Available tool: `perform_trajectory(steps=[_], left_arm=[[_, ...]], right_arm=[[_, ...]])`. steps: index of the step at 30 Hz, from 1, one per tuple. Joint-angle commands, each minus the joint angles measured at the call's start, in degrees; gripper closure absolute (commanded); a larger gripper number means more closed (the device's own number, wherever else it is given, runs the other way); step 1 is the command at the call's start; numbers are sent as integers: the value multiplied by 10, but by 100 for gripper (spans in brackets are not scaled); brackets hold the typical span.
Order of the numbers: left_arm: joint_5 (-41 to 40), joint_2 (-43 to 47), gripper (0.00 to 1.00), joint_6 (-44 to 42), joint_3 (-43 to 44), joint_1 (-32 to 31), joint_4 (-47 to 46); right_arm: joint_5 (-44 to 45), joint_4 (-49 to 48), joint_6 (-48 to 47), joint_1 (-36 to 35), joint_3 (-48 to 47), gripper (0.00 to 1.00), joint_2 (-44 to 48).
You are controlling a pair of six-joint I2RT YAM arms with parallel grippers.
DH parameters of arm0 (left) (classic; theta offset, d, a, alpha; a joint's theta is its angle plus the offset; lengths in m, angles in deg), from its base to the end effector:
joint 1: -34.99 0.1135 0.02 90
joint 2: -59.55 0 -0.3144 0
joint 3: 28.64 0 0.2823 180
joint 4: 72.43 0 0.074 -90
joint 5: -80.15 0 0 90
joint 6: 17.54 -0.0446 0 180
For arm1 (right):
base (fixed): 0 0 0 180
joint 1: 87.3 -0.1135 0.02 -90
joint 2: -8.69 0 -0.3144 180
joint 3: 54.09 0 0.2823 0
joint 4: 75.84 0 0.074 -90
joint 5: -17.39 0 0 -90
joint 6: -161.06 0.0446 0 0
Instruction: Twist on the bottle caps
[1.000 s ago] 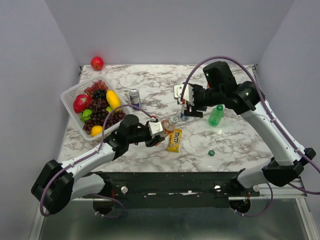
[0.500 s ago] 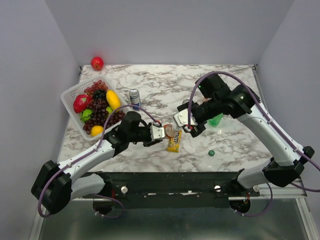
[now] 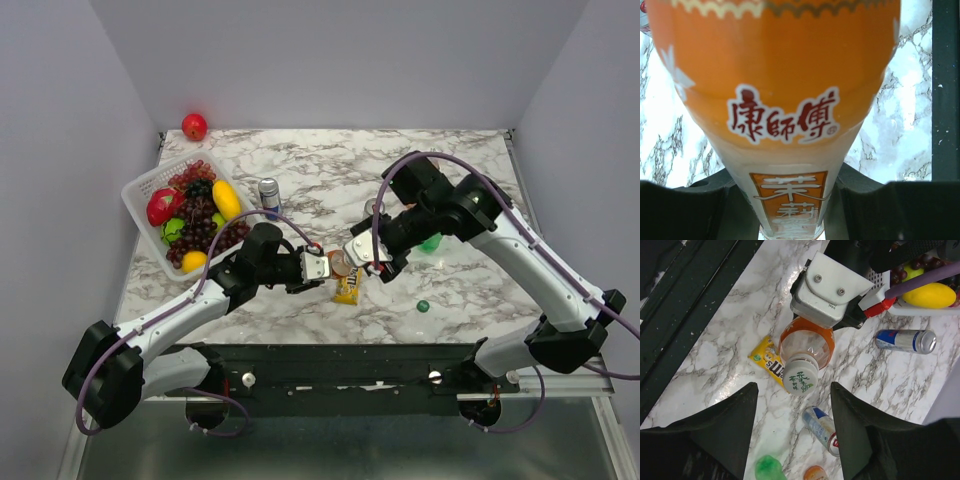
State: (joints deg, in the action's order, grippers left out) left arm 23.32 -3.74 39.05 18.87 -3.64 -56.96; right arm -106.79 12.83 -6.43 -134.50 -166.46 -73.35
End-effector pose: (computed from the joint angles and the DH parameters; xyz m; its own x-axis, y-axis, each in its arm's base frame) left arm 0.1766 -0.1723 0.2598 0.1506 0.4696 -0.8699 0.9644 0.1238 0.2338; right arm 0.1707 0.2212 0.4730 0.6629 -0.4728 -0.5805 -0.7395 -0.5348 -0.4088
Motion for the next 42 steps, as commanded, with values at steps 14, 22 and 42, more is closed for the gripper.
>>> perform_trajectory(steps=[14, 22, 42], left_arm=[[15, 5, 100, -6, 18, 0, -1], [11, 6, 100, 4, 17, 0, -11], [-15, 42, 100, 106, 2, 0, -112]], right_arm=[[-1, 11, 0, -7, -11, 43, -35], [10, 8, 8, -9, -10, 57, -43], [47, -119, 269, -4, 13, 76, -63]])
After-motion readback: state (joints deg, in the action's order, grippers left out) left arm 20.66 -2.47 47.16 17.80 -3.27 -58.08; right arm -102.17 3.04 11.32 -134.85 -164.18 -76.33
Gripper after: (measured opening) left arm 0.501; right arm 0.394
